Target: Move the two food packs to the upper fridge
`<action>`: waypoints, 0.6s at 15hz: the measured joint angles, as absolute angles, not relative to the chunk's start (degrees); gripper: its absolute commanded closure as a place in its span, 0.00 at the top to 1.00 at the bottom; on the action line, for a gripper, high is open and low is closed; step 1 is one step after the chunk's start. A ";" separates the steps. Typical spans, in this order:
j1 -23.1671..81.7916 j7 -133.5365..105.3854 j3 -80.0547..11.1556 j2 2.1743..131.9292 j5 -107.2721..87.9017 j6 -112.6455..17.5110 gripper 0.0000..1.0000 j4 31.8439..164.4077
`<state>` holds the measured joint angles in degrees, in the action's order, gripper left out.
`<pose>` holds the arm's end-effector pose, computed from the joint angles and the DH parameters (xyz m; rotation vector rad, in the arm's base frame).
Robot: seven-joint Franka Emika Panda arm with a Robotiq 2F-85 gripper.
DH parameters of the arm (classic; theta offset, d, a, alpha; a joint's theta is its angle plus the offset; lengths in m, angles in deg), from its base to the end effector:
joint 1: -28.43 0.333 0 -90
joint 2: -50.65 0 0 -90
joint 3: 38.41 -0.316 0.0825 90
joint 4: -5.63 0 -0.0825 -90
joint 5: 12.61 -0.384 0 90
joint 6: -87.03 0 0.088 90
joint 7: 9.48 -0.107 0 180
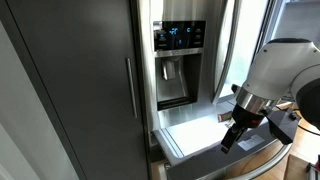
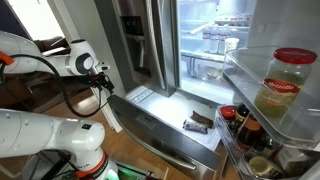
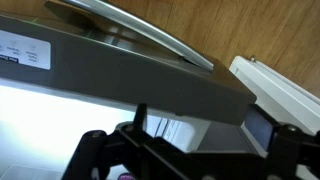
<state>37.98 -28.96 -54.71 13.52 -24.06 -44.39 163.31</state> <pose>0.3216 0.1542 0.4136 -3.0736 0.0749 -0.2620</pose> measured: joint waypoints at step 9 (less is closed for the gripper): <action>37.66 -29.23 -54.67 14.05 -23.65 -44.39 1.00 163.76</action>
<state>37.66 -29.23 -54.67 14.05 -23.65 -44.39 163.76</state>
